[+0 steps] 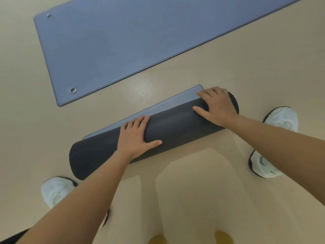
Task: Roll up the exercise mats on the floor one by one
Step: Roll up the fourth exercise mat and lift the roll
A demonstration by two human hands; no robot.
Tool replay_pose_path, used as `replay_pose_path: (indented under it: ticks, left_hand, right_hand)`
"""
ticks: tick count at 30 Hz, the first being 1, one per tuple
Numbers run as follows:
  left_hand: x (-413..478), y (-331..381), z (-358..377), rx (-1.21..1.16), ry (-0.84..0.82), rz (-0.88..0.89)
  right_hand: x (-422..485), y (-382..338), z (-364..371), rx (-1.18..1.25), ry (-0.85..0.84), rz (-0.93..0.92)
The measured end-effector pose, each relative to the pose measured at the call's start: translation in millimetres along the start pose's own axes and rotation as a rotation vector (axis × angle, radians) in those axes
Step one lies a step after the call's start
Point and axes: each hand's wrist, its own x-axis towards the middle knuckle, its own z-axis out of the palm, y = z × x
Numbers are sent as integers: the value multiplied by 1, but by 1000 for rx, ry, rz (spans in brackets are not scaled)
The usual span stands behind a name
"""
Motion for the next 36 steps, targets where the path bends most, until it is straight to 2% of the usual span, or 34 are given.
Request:
replay_pose_path:
  ticks: [2, 5, 7, 9, 12, 15, 18, 21, 24, 27, 29, 33, 36]
  left_hand:
    - [24, -16, -15, -65, -90, -3]
    - [46, -27, -32, 49, -99, -49]
    - [48, -18, -39, 86, 27, -110]
    - [38, 1, -39, 32, 168, -135]
    - [12, 38, -20, -4, 310, 3]
    - [-6, 72, 9, 75, 228, 64]
    - [1, 87, 24, 153, 130, -9]
    - [23, 74, 14, 172, 122, -29]
    - [43, 41, -16, 181, 127, 77]
    - [57, 14, -43, 228, 43, 221]
    - [64, 9, -50, 260, 1, 247]
    - [75, 14, -58, 247, -1, 232]
    - [77, 20, -61, 153, 79, 97]
  right_hand:
    - [-14, 22, 2, -40, 98, 29]
    - [-29, 40, 8, 42, 2, 217]
    - [-32, 42, 13, 236, -53, 332]
    - [-35, 44, 20, 405, -65, 361]
    - [-40, 49, 27, 460, -67, 344]
    - [-32, 53, 23, 474, -108, 377]
    - [-7, 49, 4, 464, -203, 437]
    - [8, 41, -12, 420, -341, 552]
    - [4, 27, -15, 511, -472, 650]
    - [-13, 18, -19, 627, -550, 676]
    - [-32, 14, -19, 649, -513, 619]
    - [-80, 15, -6, 514, -307, 441]
    - [-95, 7, 5, 569, -164, 469]
